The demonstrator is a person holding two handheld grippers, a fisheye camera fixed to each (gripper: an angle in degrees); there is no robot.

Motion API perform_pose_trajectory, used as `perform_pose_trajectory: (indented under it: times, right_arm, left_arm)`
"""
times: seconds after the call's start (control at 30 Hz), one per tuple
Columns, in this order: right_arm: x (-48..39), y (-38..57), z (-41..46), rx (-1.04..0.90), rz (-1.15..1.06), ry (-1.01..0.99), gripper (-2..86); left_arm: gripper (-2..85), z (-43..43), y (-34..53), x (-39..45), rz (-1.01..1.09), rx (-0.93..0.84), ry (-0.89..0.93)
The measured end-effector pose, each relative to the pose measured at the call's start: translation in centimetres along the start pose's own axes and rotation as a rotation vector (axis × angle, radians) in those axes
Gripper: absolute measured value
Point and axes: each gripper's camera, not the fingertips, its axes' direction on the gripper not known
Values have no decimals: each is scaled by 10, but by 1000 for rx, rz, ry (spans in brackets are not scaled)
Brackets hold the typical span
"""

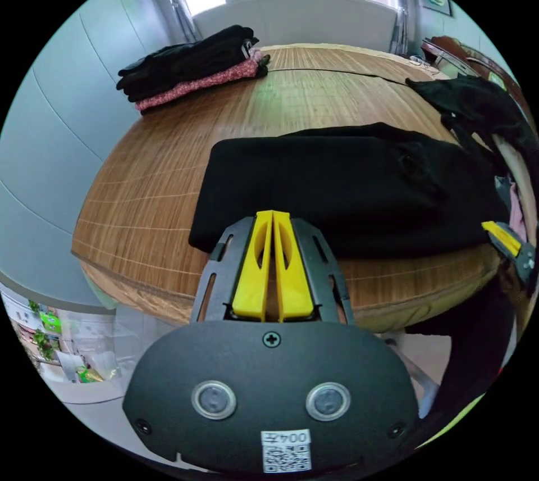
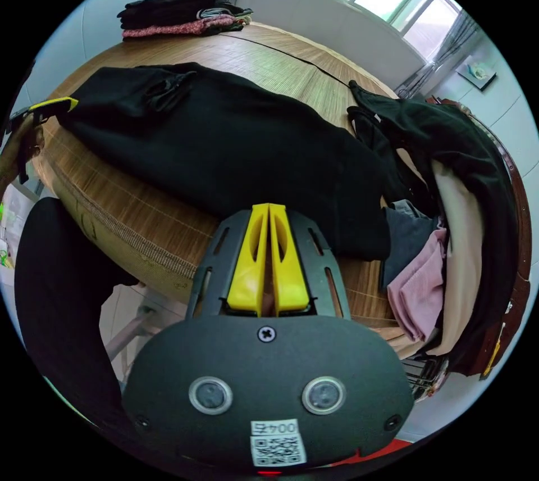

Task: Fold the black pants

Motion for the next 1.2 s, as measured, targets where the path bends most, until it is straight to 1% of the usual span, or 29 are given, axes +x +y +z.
perform_pose_trajectory:
  times: [0.1,0.17,0.23,0.27,0.3,0.37,0.5,0.57,0.63,0.7,0.8,0.87,0.97,1.03,1.07,1.13,1.2]
  right_arm:
    - [11,7,1,19,34,-38,-6]
    - [18,12,1,31,52,-55,-6]
    - [26,18,3,43,62,-65,-6]
    - [28,20,3,46,64,-66,-7]
    - [32,22,4,51,67,-68,-7]
    - [38,27,5,60,67,-70,-7]
    - [58,36,8,76,83,-103,-6]
    - [77,39,5,74,147,-166,-4]
    - [106,50,-2,116,290,-267,3]
    - [118,61,-7,159,332,-354,20]
    - [133,75,-10,193,339,-476,75]
    - [153,89,-8,219,389,-572,80]
    - [205,125,3,240,553,-707,83]
    - [256,160,17,249,732,-816,83]
    - [268,169,22,250,783,-840,83]
    - [310,202,41,245,977,-936,84]
    - [332,218,57,237,1083,-1007,88]
  left_arm:
    - [1,-13,-3,12,-22,48,121]
    - [1,-14,-5,25,-33,48,143]
    - [1,-6,-7,43,-13,14,138]
    - [1,5,-8,56,17,-39,134]
    - [1,18,-6,68,39,-97,107]
    - [1,22,-1,80,74,-66,39]
    - [2,29,4,100,167,-61,-57]
    - [2,32,6,100,164,-57,-54]
    - [2,35,8,97,130,-50,-25]
    - [2,40,12,91,90,-36,14]
    - [3,44,16,92,85,-33,22]
    - [3,47,16,96,106,-42,4]
    - [3,51,17,105,150,-48,-36]
    - [3,54,20,109,165,-40,-55]
    - [3,56,22,111,171,-36,-64]
    - [3,59,25,113,166,-33,-69]
    - [4,63,27,114,154,-32,-69]
